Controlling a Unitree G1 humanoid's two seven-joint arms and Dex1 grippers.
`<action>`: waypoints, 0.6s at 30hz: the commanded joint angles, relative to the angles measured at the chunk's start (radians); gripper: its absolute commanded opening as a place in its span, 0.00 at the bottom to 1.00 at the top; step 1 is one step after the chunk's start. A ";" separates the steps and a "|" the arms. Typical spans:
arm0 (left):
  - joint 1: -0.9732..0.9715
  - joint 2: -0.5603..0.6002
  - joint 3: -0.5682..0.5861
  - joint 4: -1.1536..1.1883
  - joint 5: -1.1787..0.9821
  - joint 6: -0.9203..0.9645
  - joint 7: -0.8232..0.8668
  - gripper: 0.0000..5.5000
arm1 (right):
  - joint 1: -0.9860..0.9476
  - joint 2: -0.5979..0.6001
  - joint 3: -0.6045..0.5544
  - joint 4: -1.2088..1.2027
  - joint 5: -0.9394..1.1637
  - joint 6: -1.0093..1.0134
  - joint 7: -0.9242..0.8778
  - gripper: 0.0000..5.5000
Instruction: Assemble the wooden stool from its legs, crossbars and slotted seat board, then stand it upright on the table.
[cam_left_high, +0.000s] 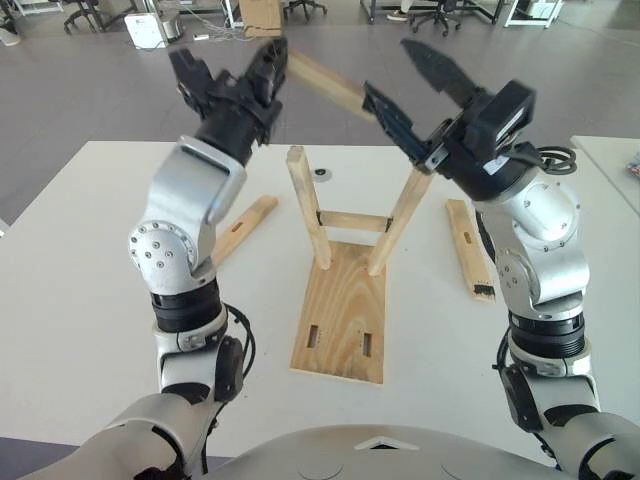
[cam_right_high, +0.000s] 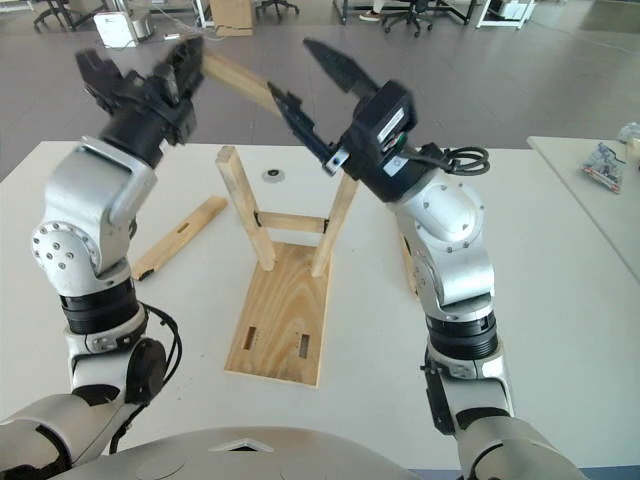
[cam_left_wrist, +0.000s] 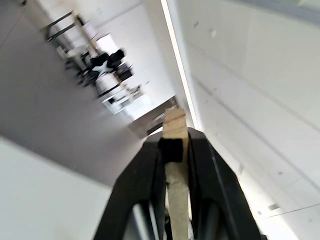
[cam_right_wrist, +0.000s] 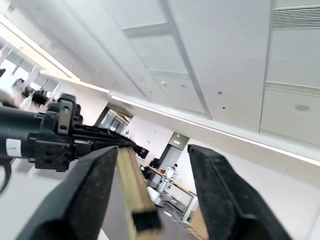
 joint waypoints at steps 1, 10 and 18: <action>-0.084 0.156 0.069 0.086 0.082 0.018 -0.107 0.07 | -0.055 0.033 -0.086 -0.002 0.092 0.074 -0.086 0.62; 0.066 0.609 -0.036 0.552 0.779 -0.140 -0.974 0.07 | -0.076 0.013 -0.211 0.100 0.012 0.058 -0.252 0.67; 0.174 0.496 -0.111 0.822 1.077 -0.415 -1.280 0.07 | -0.037 -0.006 -0.274 0.206 -0.016 -0.008 -0.260 0.67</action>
